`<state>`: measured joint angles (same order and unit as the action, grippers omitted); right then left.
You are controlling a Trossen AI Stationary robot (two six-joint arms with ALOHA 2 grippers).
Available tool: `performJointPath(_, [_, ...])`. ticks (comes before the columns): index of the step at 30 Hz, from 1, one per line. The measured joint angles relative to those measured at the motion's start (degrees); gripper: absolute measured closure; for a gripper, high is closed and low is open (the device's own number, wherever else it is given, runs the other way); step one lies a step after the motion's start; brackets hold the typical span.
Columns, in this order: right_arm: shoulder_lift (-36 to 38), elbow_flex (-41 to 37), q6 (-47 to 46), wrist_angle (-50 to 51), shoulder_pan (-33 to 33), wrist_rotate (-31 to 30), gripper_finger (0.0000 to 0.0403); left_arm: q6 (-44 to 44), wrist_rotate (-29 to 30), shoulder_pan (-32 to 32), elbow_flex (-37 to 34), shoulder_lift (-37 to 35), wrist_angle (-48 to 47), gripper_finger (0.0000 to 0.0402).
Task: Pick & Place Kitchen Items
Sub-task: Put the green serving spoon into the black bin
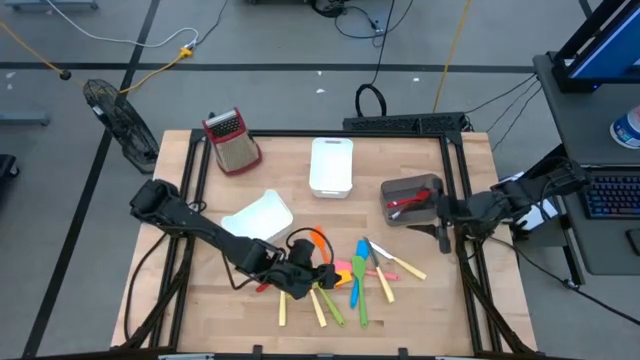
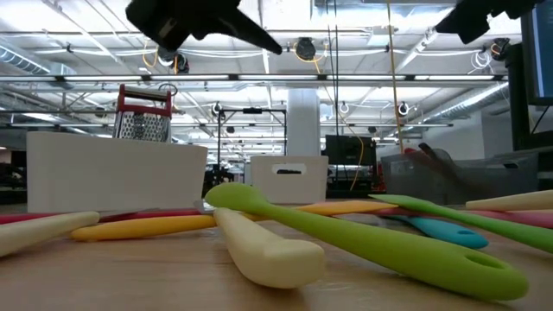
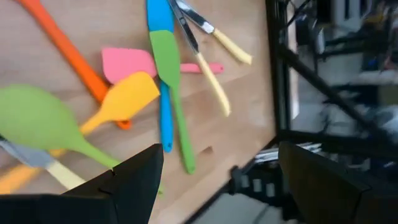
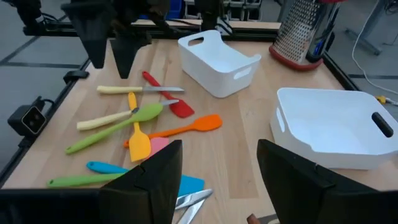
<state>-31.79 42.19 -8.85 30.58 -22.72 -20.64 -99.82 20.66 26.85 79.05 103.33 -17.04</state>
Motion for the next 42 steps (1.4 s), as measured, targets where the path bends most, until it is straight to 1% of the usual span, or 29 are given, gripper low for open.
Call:
performJointPath(5, [0.80, 0.00, 2.72, 0.93, 0.00, 0.79, 0.0202, -7.64, 4.41, 0.96, 0.06, 2.60, 4.87, 0.0078])
performJointPath(6, [0.99, 0.00, 3.42, 1.00, 0.01, 1.37, 0.0202, -9.45, 5.38, 1.11, 0.73, 3.73, 5.30, 0.0078])
performJointPath(8, [1.14, 0.00, 4.24, 1.00, 0.00, 2.37, 0.0202, -12.93, 6.53, 1.45, 4.42, 6.77, 4.13, 0.0078])
performJointPath(9, [1.28, 0.00, 4.56, 0.97, 0.00, 3.06, 0.0202, -14.22, 6.41, 1.57, 7.06, 8.35, 2.00, 0.0078])
performJointPath(11, [1.49, 0.00, 5.30, 1.01, 0.00, 4.10, 0.0202, -16.77, 4.29, 1.64, 13.40, 12.08, -3.52, 0.0078])
performJointPath(14, [2.12, 0.00, 6.68, 1.06, 0.02, 7.12, 0.0202, -22.07, 0.07, 1.66, 23.47, 17.41, -16.99, 0.0078])
performJointPath(17, [2.63, 0.00, 8.23, 1.16, 0.00, 10.15, 0.0202, -29.02, -1.59, 2.21, 32.69, 21.62, -29.92, 0.0078])
performJointPath(19, [3.01, 0.00, 8.80, 1.16, 0.00, 10.53, 0.0202, -32.58, -2.17, 2.61, 37.24, 23.83, -35.79, 0.0078])
performJointPath(20, [3.20, 0.00, 9.01, 1.17, 0.00, 10.52, 0.0202, -33.81, -2.80, 2.83, 38.50, 24.70, -36.78, 0.0078])
performJointPath(24, [3.94, 0.00, 10.29, 1.23, 0.00, 10.51, 0.0202, -36.84, -4.82, 2.98, 39.13, 27.46, -32.79, 0.0078])
performJointPath(28, [4.62, 0.00, 10.56, 1.52, 0.00, 10.53, 0.0202, -40.30, -10.34, 2.54, 39.24, 29.61, -30.71, 0.0078])
performJointPath(30, [4.95, 0.00, 11.00, 1.75, 0.00, 10.92, 0.0202, -41.95, -11.69, 2.58, 39.15, 30.39, -31.30, 0.0078])
performJointPath(32, [5.20, 0.00, 11.20, 1.78, 0.00, 11.93, 0.0202, -43.00, -11.43, 2.58, 39.15, 30.64, -31.53, 0.0078])
performJointPath(36, [5.51, 0.00, 11.24, 2.06, 0.00, 11.96, 0.0202, -44.34, -11.71, 2.45, 39.15, 30.64, -33.11, 0.0078])
performJointPath(42, [5.62, 0.00, 11.28, 2.30, 0.00, 11.96, 0.0202, -42.85, -11.85, 1.74, 39.15, 30.64, -33.26, 0.0078])
